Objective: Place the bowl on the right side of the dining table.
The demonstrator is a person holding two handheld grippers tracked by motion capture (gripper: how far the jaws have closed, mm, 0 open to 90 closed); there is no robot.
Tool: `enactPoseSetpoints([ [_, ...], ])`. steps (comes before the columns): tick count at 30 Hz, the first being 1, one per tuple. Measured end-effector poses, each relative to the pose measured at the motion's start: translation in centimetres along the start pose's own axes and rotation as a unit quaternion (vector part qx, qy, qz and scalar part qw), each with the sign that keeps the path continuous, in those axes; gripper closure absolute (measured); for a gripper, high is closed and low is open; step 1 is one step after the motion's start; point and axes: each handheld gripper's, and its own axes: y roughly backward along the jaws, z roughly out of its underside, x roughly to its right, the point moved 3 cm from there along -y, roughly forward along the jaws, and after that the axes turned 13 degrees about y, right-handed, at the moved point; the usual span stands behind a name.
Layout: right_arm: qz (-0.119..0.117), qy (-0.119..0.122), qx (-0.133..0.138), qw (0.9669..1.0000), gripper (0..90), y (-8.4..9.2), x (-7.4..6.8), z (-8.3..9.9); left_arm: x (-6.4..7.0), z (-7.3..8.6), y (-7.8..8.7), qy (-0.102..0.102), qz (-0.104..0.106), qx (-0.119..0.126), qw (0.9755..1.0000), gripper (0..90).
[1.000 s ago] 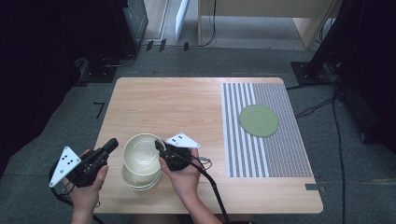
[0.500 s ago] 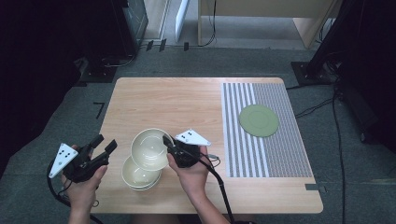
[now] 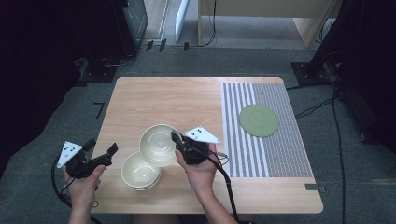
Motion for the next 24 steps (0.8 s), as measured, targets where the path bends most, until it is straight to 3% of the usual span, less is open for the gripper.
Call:
enactPoseSetpoints([
  [4,0.005,-0.002,0.002,1.0000,84.9,0.4,0.6,-0.1,-0.9,0.6,-0.4,-0.001,-0.021,-0.008,0.9997,7.7],
  [13,0.018,-0.006,0.005,0.9998,84.9,1.1,1.9,0.0,-2.8,2.4,-1.7,0.014,-0.044,-0.036,0.9983,7.8],
  [18,0.023,-0.009,0.007,0.9997,84.9,1.4,2.3,0.0,-3.4,3.1,-2.2,0.022,-0.051,-0.044,0.9975,7.8],
  [24,0.029,-0.013,0.010,0.9994,84.9,1.8,3.0,0.1,-3.8,3.9,-2.6,0.017,-0.057,-0.050,0.9970,7.8],
])
